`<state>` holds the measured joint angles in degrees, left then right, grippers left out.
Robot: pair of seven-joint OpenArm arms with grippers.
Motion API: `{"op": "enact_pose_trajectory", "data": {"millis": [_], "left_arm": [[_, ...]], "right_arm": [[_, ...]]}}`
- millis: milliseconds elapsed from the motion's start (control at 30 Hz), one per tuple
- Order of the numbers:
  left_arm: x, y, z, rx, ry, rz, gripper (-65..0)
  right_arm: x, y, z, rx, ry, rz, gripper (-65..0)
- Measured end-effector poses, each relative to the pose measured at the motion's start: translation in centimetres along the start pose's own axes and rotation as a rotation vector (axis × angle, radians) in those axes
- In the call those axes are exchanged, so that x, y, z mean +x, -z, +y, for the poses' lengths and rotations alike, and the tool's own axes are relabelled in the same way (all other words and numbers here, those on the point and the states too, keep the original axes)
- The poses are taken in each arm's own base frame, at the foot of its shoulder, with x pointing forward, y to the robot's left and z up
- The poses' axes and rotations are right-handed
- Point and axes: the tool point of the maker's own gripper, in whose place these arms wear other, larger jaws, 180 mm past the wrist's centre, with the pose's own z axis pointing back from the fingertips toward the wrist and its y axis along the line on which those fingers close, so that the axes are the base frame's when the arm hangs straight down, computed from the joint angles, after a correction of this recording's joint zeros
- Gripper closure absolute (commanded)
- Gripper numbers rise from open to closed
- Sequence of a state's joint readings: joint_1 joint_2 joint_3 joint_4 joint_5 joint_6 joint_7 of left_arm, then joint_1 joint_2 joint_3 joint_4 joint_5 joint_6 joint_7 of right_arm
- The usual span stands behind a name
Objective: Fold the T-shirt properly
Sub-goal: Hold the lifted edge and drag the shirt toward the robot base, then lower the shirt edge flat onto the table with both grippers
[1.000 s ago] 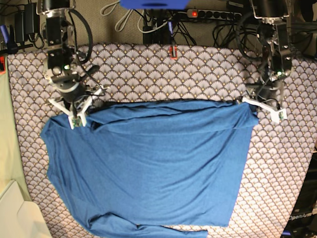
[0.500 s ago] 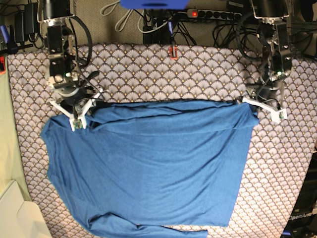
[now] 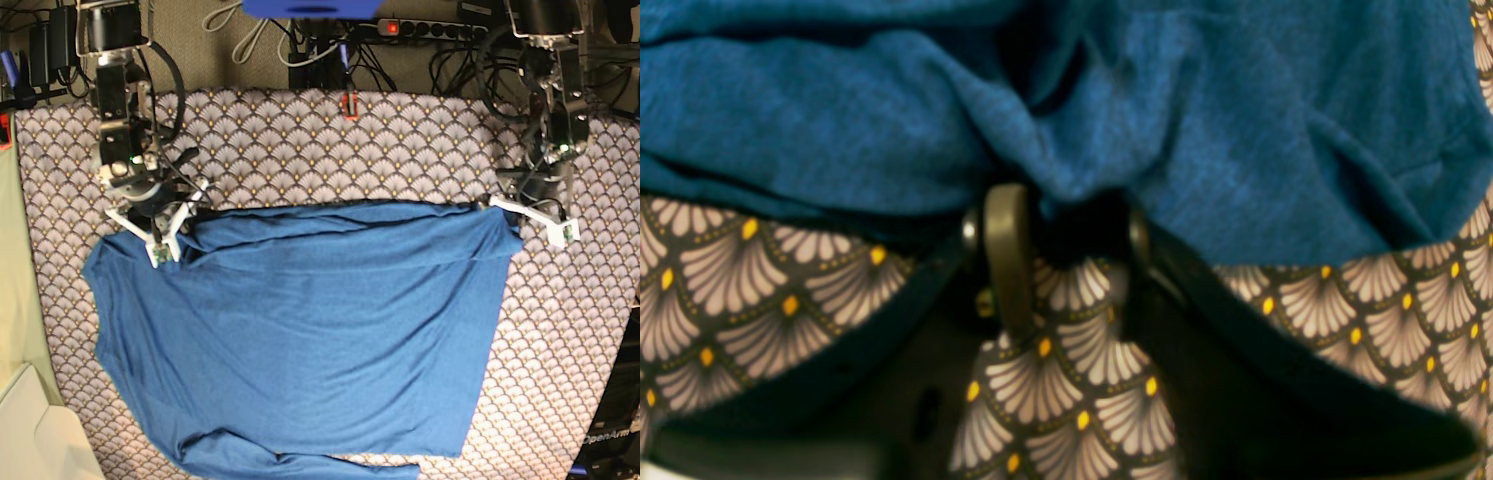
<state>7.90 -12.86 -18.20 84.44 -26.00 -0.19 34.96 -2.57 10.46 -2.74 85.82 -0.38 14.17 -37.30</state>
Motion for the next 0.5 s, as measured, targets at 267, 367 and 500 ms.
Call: {"op": "enact_pose_trajectory", "data": {"millis": [267,367,500], "left_arm": [[0.0,0.0,0.0,-0.001,0.000,0.003,-0.5],[-0.1,0.0,0.0,0.000,0.000,0.007,-0.5],[1.1,-0.7,0.6,0.005,0.042,-0.015,-0.5]], "right_arm": [[-0.4,-0.3,0.5,0.015,-0.007,-0.002,0.0],[-1.1,-1.2,0.8,0.012,-0.019,0.008,0.0],[-1.5,-2.5,0.7,0.010,-0.048,0.013,0.0]]}}
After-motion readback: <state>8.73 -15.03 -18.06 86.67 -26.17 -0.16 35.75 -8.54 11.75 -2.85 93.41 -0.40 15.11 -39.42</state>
